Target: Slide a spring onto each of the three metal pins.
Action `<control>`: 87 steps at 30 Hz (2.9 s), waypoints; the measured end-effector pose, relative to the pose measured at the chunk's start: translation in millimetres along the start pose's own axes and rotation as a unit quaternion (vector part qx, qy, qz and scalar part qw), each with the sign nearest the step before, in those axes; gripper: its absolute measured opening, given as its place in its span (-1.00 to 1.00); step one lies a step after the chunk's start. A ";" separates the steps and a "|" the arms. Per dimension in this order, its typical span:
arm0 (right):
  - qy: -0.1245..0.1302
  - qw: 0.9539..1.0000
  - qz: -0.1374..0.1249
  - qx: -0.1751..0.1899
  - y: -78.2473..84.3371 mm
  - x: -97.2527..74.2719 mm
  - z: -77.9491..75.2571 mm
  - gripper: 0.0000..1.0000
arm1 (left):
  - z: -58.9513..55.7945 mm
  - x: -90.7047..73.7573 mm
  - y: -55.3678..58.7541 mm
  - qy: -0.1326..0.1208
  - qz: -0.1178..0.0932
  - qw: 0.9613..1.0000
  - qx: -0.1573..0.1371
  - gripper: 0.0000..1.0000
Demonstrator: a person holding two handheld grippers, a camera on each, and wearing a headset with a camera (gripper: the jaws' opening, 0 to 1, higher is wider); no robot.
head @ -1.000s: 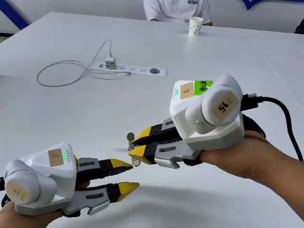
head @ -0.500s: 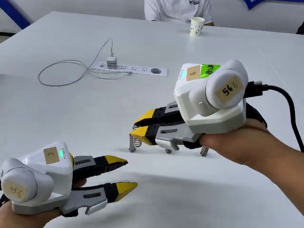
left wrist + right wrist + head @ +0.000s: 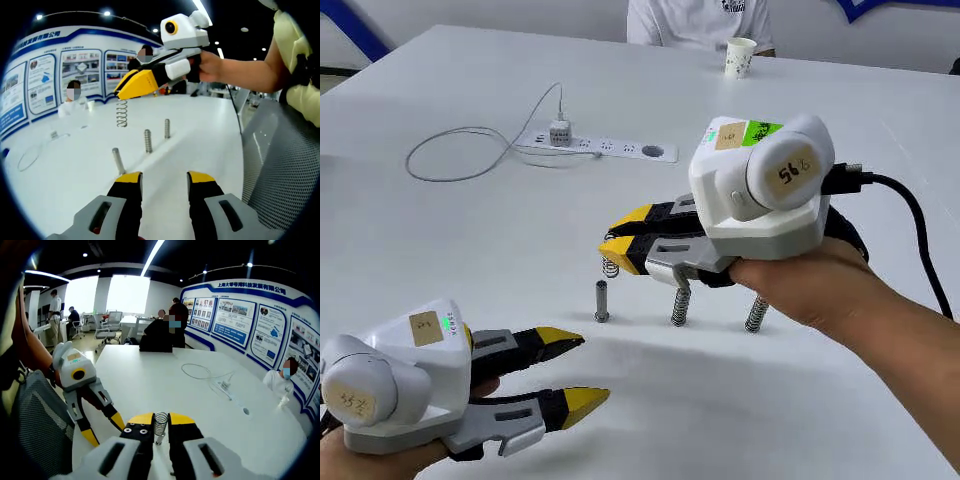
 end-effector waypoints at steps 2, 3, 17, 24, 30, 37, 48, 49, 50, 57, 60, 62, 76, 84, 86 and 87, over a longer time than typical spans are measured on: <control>0.003 1.000 -0.001 0.000 0.5 2.3 -1.6 -0.77 | 0.1 -0.3 0.1 0.000 0.000 1.000 -0.001 -0.27; 0.004 1.000 -0.001 0.000 0.9 3.4 -2.4 -0.77 | 0.2 -0.5 0.3 0.000 0.000 1.000 -0.001 -0.27; 0.006 1.000 0.011 0.008 11.7 19.7 -7.7 -0.77 | 2.2 -2.6 1.8 -0.002 0.000 1.000 -0.005 -0.25; 0.007 1.000 0.012 0.016 16.2 27.2 -10.3 -0.77 | 3.2 -3.8 4.7 -0.004 0.001 1.000 -0.007 -0.25; 0.005 1.000 0.018 0.025 22.1 32.3 -10.1 -0.77 | 4.2 -4.5 6.4 -0.005 0.002 1.000 -0.010 -0.25; 0.004 0.999 0.022 0.032 28.5 35.5 -10.8 -0.77 | 4.6 -4.2 7.8 -0.006 0.003 1.000 -0.012 -0.25; 0.004 0.999 0.021 0.043 32.0 36.6 -11.8 -0.77 | 5.0 -3.0 9.0 -0.006 0.006 1.000 -0.012 -0.26; 0.005 0.999 0.020 0.044 31.7 36.4 -11.9 -0.77 | 5.0 -2.8 9.0 -0.006 0.006 1.000 -0.012 -0.26; 0.005 0.999 0.020 0.044 31.6 36.3 -12.0 -0.77 | 5.0 -2.8 9.0 -0.006 0.006 1.000 -0.012 -0.26; 0.004 0.999 0.023 0.047 32.3 34.9 -11.5 -0.77 | 5.6 -2.3 9.2 -0.006 0.006 1.000 -0.012 -0.26; 0.002 0.999 0.024 0.047 32.2 34.2 -9.9 -0.77 | 5.4 -2.0 9.4 -0.005 0.006 1.000 -0.012 -0.26; 0.002 0.999 0.025 0.046 32.5 34.3 -9.8 -0.77 | 5.1 -1.6 9.7 -0.005 0.007 1.000 -0.012 -0.26; -0.002 0.998 0.038 0.047 44.6 42.5 -6.7 -0.77 | 5.4 -2.4 10.4 -0.006 0.007 1.000 -0.014 -0.26; -0.006 0.998 0.051 0.047 55.4 47.9 -3.4 -0.77 | 7.0 -2.7 10.0 -0.007 0.006 1.000 -0.013 -0.26; -0.007 0.997 0.054 0.047 57.4 48.8 -3.0 -0.77 | 6.8 -2.6 10.0 -0.006 0.007 1.000 -0.013 -0.26; -0.007 0.997 0.056 0.046 58.6 49.5 -2.9 -0.77 | 6.6 -2.5 10.3 -0.006 0.007 1.000 -0.013 -0.26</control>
Point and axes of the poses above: the centre of the closed fingertips' face, and the gripper's own axes: x roughly forward along the fingers, z roughly to its left, y roughly out of its underside, the point moved 2 cm from there along -x, roughly backward along the fingers, and after that the axes turned 1 degree about -x, right-handed, at the moved point
